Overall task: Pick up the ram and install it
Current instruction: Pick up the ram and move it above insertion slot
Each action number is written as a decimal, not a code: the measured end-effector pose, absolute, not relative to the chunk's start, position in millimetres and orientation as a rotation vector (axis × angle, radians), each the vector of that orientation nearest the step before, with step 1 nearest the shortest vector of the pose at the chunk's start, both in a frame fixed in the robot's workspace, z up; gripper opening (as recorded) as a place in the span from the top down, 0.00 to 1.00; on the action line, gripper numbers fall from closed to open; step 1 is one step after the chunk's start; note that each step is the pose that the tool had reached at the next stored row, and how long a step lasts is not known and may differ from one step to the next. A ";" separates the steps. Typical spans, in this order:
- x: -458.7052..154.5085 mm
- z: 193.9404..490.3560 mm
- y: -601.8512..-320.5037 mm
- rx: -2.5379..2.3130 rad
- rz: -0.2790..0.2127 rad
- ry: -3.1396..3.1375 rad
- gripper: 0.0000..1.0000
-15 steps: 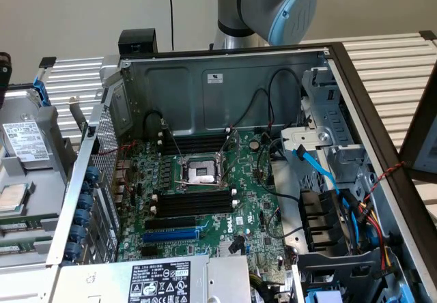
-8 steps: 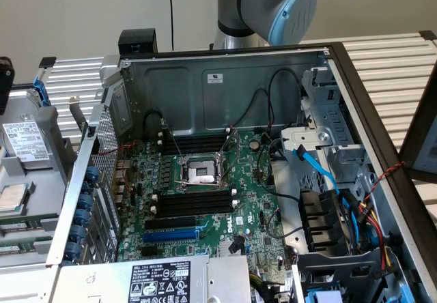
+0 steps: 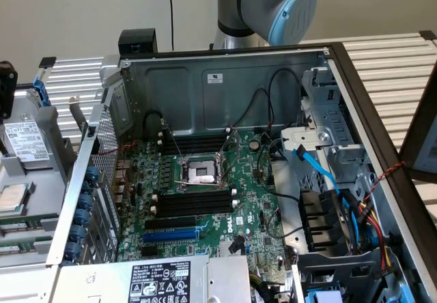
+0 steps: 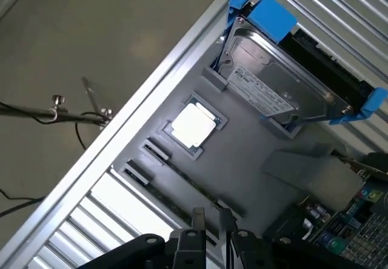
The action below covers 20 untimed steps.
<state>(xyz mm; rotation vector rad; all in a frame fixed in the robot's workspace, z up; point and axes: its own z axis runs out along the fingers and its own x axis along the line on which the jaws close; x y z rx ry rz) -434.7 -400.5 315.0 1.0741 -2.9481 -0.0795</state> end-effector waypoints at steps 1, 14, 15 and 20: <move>-434.7 313.8 -400.5 1.100 -0.079 -2.938 0.75; -434.7 300.4 -400.9 1.374 -0.078 -2.815 0.61; -434.7 299.9 -400.9 1.391 -0.077 -2.806 0.61; -434.6 294.5 -400.9 1.514 -0.077 -2.739 0.61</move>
